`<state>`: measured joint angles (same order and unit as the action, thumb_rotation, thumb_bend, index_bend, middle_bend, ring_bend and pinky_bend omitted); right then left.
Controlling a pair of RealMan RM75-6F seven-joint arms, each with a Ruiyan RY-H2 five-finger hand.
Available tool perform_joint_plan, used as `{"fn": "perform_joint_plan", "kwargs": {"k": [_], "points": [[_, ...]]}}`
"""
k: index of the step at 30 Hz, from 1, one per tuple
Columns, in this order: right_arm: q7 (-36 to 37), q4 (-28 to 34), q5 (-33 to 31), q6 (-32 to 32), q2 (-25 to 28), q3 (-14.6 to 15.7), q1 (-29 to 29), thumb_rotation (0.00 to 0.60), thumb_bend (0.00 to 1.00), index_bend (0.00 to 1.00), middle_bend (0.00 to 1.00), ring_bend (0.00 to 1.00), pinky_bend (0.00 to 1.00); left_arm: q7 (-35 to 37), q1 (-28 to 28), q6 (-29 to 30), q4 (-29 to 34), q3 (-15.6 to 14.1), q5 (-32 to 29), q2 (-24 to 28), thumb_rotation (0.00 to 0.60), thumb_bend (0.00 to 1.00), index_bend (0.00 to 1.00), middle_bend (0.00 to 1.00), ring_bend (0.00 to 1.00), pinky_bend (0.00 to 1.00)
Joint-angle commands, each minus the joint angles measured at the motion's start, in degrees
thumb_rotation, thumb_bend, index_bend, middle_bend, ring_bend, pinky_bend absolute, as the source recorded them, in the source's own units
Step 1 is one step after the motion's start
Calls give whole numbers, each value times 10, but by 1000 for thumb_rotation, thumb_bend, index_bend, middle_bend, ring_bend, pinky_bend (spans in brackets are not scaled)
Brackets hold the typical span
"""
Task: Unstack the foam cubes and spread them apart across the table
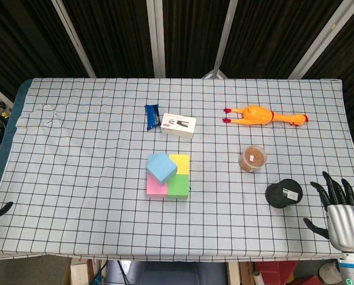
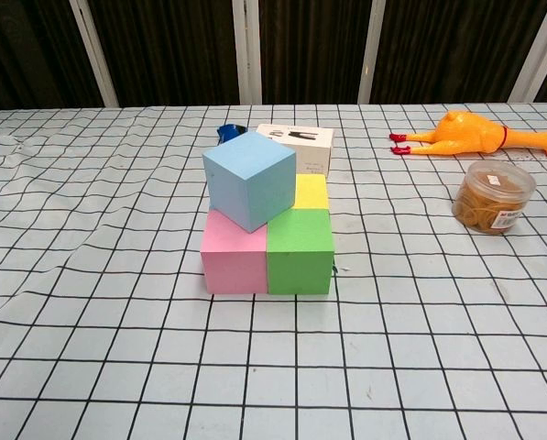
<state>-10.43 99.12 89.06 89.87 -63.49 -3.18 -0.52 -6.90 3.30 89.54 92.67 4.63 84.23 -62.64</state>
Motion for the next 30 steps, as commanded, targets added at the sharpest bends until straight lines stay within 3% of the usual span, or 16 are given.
{"fn": "perform_joint_plan", "kwargs": {"k": [1, 15, 24, 30], "points": [[-2, 1, -1, 0, -1, 0, 0, 600, 0, 207, 17, 139, 23, 1, 2, -2, -1, 0, 2, -1, 600, 38, 66, 0, 0, 0], [-6, 4, -2, -2, 0, 2, 1, 600, 0, 207, 17, 139, 23, 3, 3, -3, 0, -2, 8, -1, 600, 38, 58, 0, 0, 0], [-6, 5, -17, 0, 2, -4, 4, 600, 0, 207, 17, 139, 23, 21, 53, -90, 6, -13, 33, 33, 600, 8, 51, 0, 0, 0], [-31, 4, -23, -6, -6, -4, 2, 600, 0, 207, 17, 139, 23, 13, 104, -146, 5, 1, 49, 76, 600, 8, 51, 0, 0, 0]]}}
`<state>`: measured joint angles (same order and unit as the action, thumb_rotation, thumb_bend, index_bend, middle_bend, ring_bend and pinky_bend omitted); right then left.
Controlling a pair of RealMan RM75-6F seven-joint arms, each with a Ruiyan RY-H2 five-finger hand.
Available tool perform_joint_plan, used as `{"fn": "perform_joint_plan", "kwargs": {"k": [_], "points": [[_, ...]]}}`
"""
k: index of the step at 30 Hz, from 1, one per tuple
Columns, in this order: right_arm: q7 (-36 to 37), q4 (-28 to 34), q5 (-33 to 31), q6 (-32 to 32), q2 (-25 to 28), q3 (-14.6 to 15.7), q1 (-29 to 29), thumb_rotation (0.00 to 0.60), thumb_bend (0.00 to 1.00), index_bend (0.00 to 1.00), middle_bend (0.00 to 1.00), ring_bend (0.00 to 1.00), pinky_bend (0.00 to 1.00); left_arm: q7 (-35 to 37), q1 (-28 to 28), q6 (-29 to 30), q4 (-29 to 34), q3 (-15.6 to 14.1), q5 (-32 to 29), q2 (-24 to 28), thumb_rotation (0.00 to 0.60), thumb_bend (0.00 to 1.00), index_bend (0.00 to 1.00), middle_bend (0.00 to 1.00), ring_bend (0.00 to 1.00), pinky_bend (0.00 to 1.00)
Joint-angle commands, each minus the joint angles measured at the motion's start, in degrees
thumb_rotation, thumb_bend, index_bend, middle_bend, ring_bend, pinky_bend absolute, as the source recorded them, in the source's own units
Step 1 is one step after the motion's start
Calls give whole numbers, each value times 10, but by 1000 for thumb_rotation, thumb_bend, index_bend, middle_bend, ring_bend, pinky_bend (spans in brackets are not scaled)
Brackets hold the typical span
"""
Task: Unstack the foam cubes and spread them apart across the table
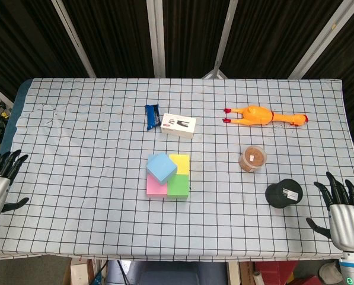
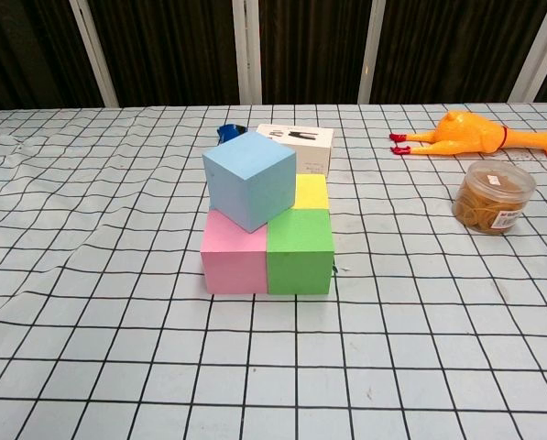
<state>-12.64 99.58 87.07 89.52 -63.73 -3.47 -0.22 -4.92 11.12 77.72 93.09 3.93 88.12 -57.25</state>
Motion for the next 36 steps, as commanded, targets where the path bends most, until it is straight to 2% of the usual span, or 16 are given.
{"fn": "perform_joint_plan", "kwargs": {"k": [1, 7, 11, 16, 22, 28, 36], "points": [[-17, -2, -7, -2, -6, -2, -1, 600, 0, 207, 18, 139, 23, -10, 38, -41, 2, 11, 12, 31, 600, 8, 51, 0, 0, 0], [-53, -12, -43, -6, -22, -17, -4, 600, 0, 207, 18, 139, 23, 22, 123, -147, 6, 34, 13, 61, 600, 8, 51, 1, 0, 0], [-72, -14, -64, -8, -28, -25, -6, 600, 0, 207, 18, 139, 23, 33, 182, -216, -8, 46, 16, 57, 600, 8, 51, 0, 0, 0], [-84, -18, -72, 9, -33, -32, -1, 600, 0, 207, 17, 139, 23, 83, 242, -268, -38, 50, 42, 32, 600, 7, 51, 0, 0, 0], [-105, -17, -77, 22, -38, -33, 5, 600, 0, 207, 17, 139, 23, 157, 318, -343, -124, 49, 51, -31, 600, 0, 51, 0, 0, 0], [-132, -18, -92, 18, -49, -36, 2, 600, 0, 207, 18, 139, 23, 230, 398, -372, -193, 59, 69, -118, 600, 0, 51, 0, 0, 0], [-143, -21, -103, 13, -55, -40, -2, 600, 0, 207, 17, 139, 23, 294, 448, -372, -221, 52, 83, -159, 600, 0, 51, 0, 0, 0]]}}
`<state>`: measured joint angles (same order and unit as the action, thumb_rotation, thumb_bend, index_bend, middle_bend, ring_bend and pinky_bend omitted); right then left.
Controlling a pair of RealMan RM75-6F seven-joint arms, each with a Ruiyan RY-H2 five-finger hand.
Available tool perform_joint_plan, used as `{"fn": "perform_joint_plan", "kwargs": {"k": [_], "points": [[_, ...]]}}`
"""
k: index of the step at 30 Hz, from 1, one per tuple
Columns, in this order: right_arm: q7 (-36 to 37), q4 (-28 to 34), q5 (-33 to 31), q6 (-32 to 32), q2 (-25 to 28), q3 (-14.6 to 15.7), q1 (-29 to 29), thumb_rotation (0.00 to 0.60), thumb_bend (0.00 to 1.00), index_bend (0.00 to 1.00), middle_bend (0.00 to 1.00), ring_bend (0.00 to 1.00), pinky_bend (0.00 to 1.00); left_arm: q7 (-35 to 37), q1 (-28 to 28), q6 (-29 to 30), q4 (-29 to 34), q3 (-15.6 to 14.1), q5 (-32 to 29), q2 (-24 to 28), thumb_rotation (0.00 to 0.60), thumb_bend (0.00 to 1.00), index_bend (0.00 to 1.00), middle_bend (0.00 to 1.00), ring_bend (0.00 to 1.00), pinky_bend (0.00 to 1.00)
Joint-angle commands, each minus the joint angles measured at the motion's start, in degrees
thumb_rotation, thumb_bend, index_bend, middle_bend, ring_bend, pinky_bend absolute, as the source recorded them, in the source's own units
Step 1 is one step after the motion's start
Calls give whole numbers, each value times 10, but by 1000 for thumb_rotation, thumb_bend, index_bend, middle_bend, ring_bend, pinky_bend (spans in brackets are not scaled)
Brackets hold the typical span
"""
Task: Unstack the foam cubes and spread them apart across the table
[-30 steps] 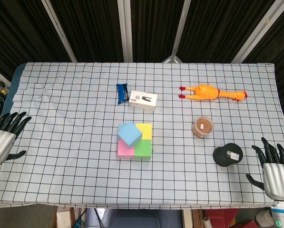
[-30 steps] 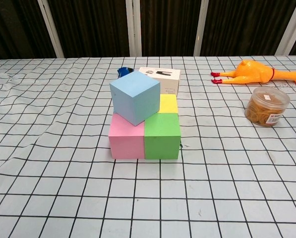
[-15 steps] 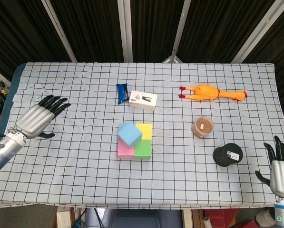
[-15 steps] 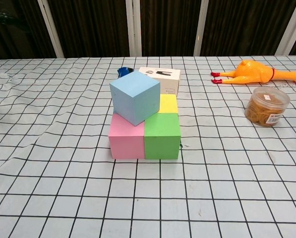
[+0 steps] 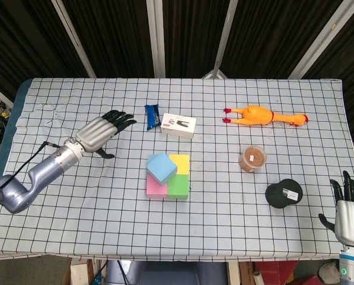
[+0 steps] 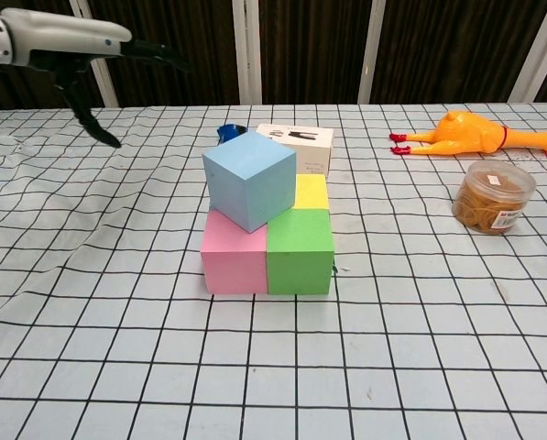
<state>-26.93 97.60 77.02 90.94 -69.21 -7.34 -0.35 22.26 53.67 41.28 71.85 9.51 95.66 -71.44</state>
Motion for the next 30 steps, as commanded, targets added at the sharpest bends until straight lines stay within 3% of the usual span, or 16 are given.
{"fn": "perform_joint_plan", "kwargs": {"k": [1, 5, 12, 26, 30], "points": [[1, -2, -5, -2, 0, -3, -1, 600, 0, 207, 17, 139, 23, 27, 29, -14, -7, -7, 8, -19, 600, 0, 51, 0, 0, 0], [7, -3, -10, -5, 2, -4, -2, 600, 0, 207, 18, 139, 23, 20, 56, -53, 12, -18, 3, -19, 600, 0, 51, 0, 0, 0], [12, -2, -12, -12, 3, -2, -3, 600, 0, 207, 18, 139, 23, 6, 80, -80, 31, -13, -29, -33, 600, 0, 51, 0, 0, 0], [27, -10, 1, -10, 5, -1, -7, 600, 0, 207, 18, 139, 23, -54, 102, -80, 84, -7, -66, -39, 600, 0, 51, 16, 0, 0], [35, -17, 4, -5, 1, -1, -6, 600, 0, 207, 18, 139, 23, -67, 108, -92, 98, -10, -77, -41, 600, 0, 52, 64, 2, 12]]}}
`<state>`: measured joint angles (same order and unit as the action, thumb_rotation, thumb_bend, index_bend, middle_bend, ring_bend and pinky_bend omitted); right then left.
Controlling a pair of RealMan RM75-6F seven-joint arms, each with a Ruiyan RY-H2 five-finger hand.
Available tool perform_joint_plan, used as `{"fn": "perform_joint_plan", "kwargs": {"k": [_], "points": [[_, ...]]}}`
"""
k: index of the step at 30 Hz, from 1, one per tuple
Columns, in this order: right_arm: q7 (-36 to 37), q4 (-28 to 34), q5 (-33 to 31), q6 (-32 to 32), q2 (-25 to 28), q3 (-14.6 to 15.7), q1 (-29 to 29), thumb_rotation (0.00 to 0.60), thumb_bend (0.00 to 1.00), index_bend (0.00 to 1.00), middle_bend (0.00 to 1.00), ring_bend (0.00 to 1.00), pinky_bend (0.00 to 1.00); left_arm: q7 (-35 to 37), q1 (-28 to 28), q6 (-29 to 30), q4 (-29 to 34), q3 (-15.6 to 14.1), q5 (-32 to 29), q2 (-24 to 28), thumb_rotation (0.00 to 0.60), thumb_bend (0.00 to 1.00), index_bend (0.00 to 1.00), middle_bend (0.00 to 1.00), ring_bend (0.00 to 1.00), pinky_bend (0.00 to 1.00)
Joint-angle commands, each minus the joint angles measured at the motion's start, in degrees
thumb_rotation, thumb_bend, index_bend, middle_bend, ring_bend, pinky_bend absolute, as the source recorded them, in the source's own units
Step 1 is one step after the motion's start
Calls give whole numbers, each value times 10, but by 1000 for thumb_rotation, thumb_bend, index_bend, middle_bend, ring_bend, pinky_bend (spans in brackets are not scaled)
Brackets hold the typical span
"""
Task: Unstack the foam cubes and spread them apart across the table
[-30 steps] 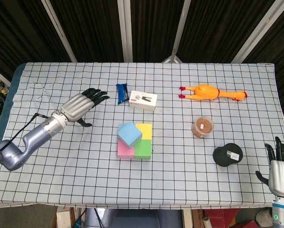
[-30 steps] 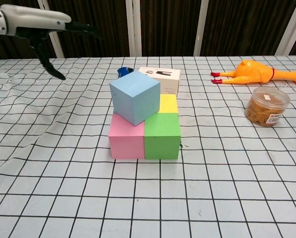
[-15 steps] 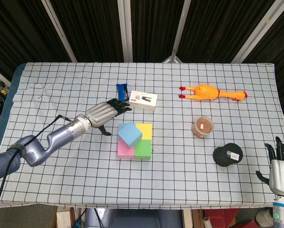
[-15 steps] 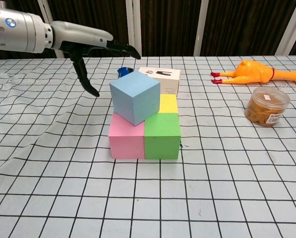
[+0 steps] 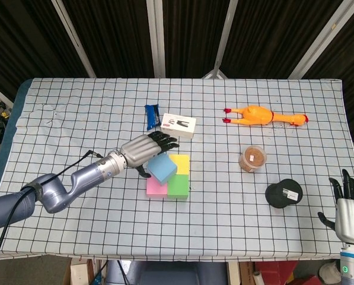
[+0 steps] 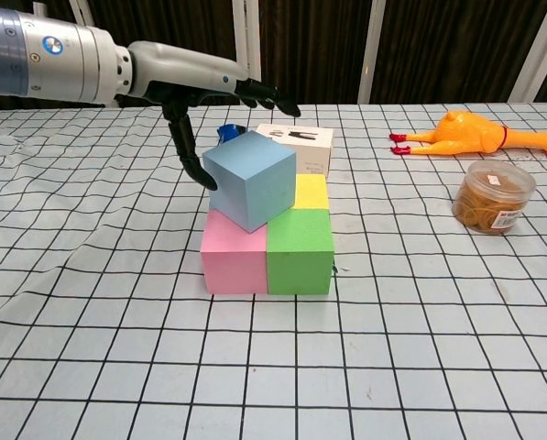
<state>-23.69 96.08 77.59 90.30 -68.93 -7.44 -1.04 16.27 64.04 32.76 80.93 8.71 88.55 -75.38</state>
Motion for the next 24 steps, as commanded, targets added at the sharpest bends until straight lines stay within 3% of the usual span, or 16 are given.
{"fn": "perform_joint_plan", "kwargs": {"k": [1, 4, 7, 12, 17, 24], "points": [[3, -1, -6, 1, -1, -2, 2, 600, 0, 207, 18, 139, 23, -14, 7, -8, 10, -3, -7, -5, 600, 0, 53, 85, 12, 25], [7, 2, -11, 0, 2, -3, 3, 600, 0, 207, 18, 139, 23, -33, 10, -2, 15, -3, -10, -14, 600, 68, 77, 217, 112, 122], [12, 5, -11, 0, 6, -3, 4, 600, 0, 207, 18, 139, 23, -58, 10, 4, 12, -4, -14, -21, 600, 199, 124, 358, 251, 247], [18, 8, -11, -3, 12, -1, 5, 600, 0, 207, 18, 139, 23, -115, 12, -3, 13, -8, -36, -23, 600, 342, 237, 537, 416, 352], [20, 9, -9, -5, 13, 1, 4, 600, 0, 207, 18, 139, 23, -159, 4, 13, 25, -4, -61, -17, 600, 373, 286, 566, 438, 364], [24, 10, -11, -15, 13, 4, 2, 600, 0, 207, 18, 139, 23, -213, -43, 124, 27, -2, -41, 18, 600, 324, 275, 528, 433, 358]]}}
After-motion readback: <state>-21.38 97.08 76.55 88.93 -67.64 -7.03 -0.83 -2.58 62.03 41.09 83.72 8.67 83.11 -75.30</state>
